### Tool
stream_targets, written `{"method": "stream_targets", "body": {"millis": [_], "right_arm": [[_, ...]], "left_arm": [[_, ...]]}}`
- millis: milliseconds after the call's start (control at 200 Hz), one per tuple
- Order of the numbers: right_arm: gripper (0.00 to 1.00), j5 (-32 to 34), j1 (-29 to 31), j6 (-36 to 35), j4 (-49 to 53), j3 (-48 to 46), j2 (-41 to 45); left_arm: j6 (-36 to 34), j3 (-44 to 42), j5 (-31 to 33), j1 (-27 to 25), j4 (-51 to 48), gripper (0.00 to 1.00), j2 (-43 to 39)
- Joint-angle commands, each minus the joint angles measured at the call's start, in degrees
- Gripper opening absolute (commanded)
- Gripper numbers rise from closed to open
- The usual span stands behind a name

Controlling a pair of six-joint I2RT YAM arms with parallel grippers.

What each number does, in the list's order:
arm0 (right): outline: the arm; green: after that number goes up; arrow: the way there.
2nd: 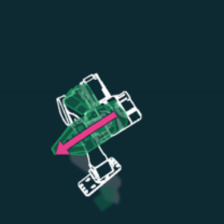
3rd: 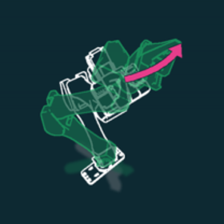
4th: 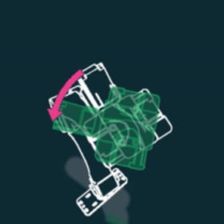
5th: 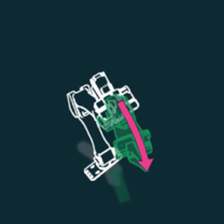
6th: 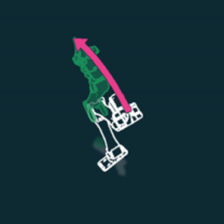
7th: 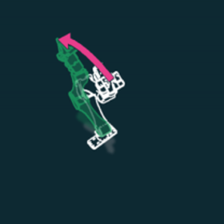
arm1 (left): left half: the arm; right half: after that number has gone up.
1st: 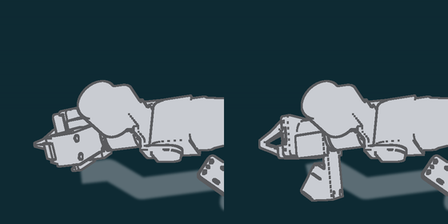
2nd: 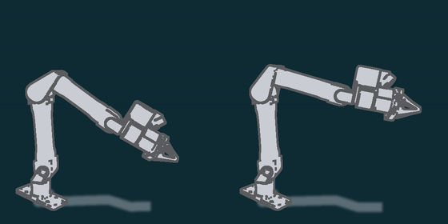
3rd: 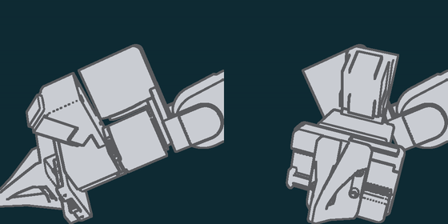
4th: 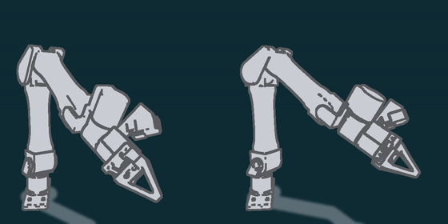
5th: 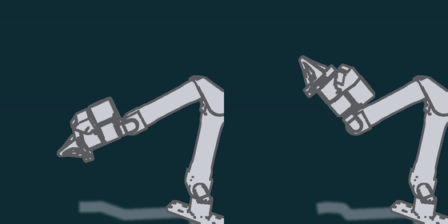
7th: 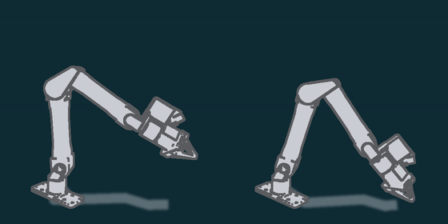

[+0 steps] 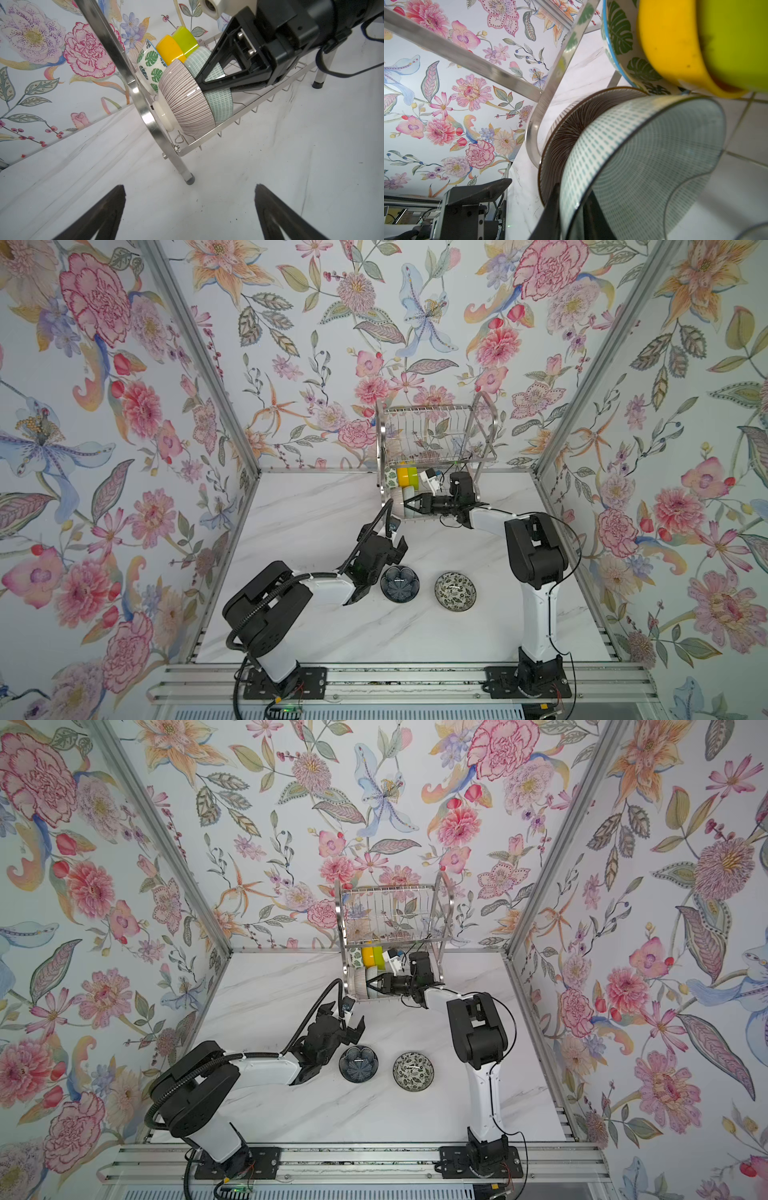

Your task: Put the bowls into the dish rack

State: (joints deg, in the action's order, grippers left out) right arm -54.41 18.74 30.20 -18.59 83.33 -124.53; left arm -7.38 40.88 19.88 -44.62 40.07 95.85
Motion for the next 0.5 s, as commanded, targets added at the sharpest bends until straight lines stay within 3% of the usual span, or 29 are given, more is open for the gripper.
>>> {"method": "stream_targets", "body": {"millis": [0,495], "right_arm": [[0.19,5.46,0.07,0.31,6.11,-0.38,-0.09],[0.25,6.44,0.07,1.66,4.46,-1.55,1.49]], "left_arm": [[0.86,0.05,-0.25,0.65,-0.45,0.99,0.04],[0.99,0.04,-0.39,0.61,-0.56,0.99,0.03]]}}
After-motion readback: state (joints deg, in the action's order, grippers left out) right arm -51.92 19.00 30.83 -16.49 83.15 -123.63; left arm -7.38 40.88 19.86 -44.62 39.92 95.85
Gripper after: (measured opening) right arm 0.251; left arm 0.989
